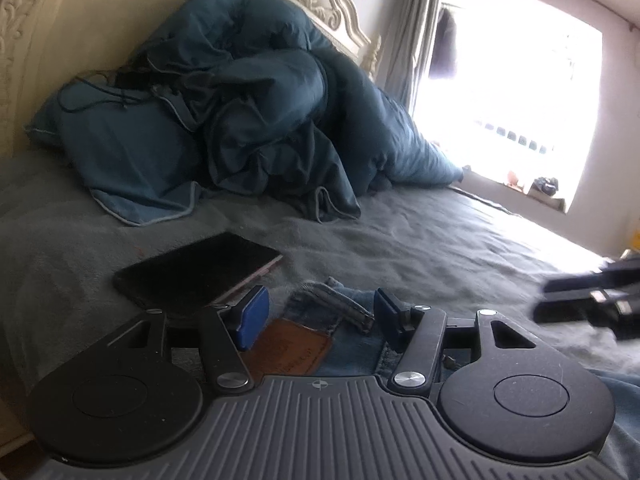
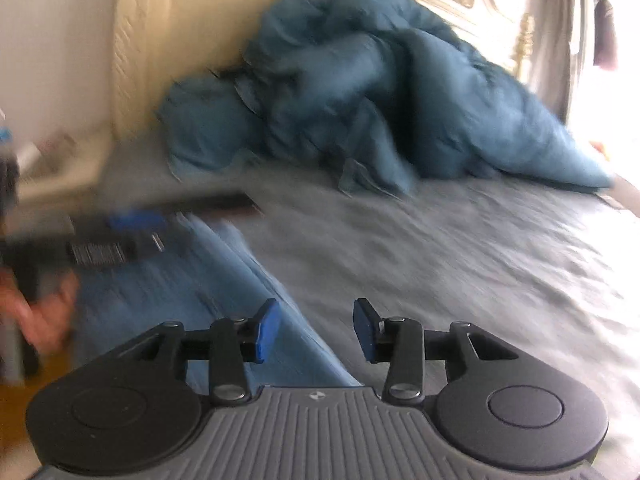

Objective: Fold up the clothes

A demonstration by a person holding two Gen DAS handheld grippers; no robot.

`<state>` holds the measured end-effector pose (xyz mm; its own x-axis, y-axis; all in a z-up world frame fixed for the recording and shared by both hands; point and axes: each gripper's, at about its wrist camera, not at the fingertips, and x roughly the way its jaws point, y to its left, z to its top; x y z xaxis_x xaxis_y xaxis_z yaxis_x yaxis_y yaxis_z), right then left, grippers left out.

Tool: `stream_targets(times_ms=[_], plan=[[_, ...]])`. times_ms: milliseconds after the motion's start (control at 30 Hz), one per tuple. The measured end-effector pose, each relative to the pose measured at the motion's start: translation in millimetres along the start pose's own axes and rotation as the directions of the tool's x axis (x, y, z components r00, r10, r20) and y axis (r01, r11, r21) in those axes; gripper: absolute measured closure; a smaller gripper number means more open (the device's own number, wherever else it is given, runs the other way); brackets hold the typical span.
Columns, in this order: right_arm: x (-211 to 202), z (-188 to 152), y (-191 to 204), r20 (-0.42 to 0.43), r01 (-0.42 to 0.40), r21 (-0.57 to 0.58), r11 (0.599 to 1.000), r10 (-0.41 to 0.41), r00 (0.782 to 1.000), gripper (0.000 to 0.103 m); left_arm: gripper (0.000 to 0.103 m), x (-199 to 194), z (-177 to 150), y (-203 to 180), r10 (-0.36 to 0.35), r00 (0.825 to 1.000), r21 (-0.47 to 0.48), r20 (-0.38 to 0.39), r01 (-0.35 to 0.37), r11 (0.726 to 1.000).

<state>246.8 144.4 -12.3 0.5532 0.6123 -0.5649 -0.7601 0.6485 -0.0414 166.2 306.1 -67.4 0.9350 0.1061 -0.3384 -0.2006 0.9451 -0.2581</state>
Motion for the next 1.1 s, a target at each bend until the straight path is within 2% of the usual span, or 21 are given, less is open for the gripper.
stream_targets(times_ms=[33,100,200,300,433,467,567,633,667,733,767,867,967,1100], plan=[[9.6,6.9,5.5,0.001,-0.049,0.007,0.999,0.049,0.999,0.049,0.045,-2.8,-0.5,2.8,0.005,1.0,-0.013,-0.002,-0.005,1.0],[34.7,17.9,15.8,-0.017,-0.106,0.008,0.994,0.106,0.994,0.049,0.045,-8.5,-3.0,10.5,0.004,1.0,-0.05,-0.015,-0.005,0.999],[76.2,26.3,26.8,-0.09,-0.145,0.051,0.988,0.149,0.985,0.049,0.045,-15.3,-9.9,20.9,0.007,0.999,-0.077,-0.038,-0.01,0.997],[98.0,25.4,32.5,-0.167,-0.173,0.077,0.982,0.183,0.969,0.058,0.045,-19.3,-17.6,26.7,0.018,0.998,-0.062,-0.058,-0.021,0.998],[76.5,18.8,42.9,-0.136,-0.192,0.023,0.981,0.193,0.972,0.084,0.045,-20.5,-25.5,30.1,0.013,0.998,-0.04,-0.055,-0.016,0.999],[70.8,16.6,45.9,-0.124,-0.192,-0.001,0.981,0.191,0.974,0.086,0.044,-20.1,-26.6,30.2,0.011,0.999,-0.035,-0.052,-0.013,0.999],[54.6,10.3,65.8,-0.063,-0.148,-0.151,0.977,0.14,0.988,0.09,0.043,-20.5,-29.5,28.9,0.014,0.999,-0.018,-0.038,-0.015,1.0],[38.7,2.8,87.0,0.041,-0.067,-0.3,0.952,0.083,0.996,0.091,0.043,-22.8,-29.7,28.7,0.01,1.0,-0.026,-0.018,-0.01,1.0],[31.8,-2.1,99.1,0.098,-0.008,-0.377,0.926,0.049,0.994,0.091,0.043,-23.6,-28.3,27.7,0.008,1.0,-0.026,-0.009,-0.009,1.0],[26.5,-13.8,121.5,0.198,0.132,-0.512,0.849,-0.033,0.98,0.091,0.043,-24.4,-23.2,24.0,0.008,1.0,-0.015,0.01,-0.008,1.0],[27.4,-16.7,127.2,0.228,0.18,-0.545,0.819,-0.062,0.972,0.091,0.043,-24.8,-20.6,22.1,0.008,1.0,-0.01,0.019,-0.008,1.0],[37.2,-17.9,131.5,0.267,0.262,-0.578,0.773,-0.124,0.956,0.092,0.043,-24.6,-12.9,16.7,0.011,0.999,0.008,0.044,-0.011,1.0],[52.2,-11.8,122.9,0.258,0.277,-0.553,0.786,-0.155,0.954,0.092,0.043,-15.0,-8.8,13.2,0.043,0.998,0.033,0.051,-0.044,0.998],[80.8,-12.1,109.3,0.189,0.237,-0.525,0.818,-0.159,0.969,0.092,0.044,1.1,-13.0,13.7,0.102,0.995,0.036,0.004,-0.102,0.994]])
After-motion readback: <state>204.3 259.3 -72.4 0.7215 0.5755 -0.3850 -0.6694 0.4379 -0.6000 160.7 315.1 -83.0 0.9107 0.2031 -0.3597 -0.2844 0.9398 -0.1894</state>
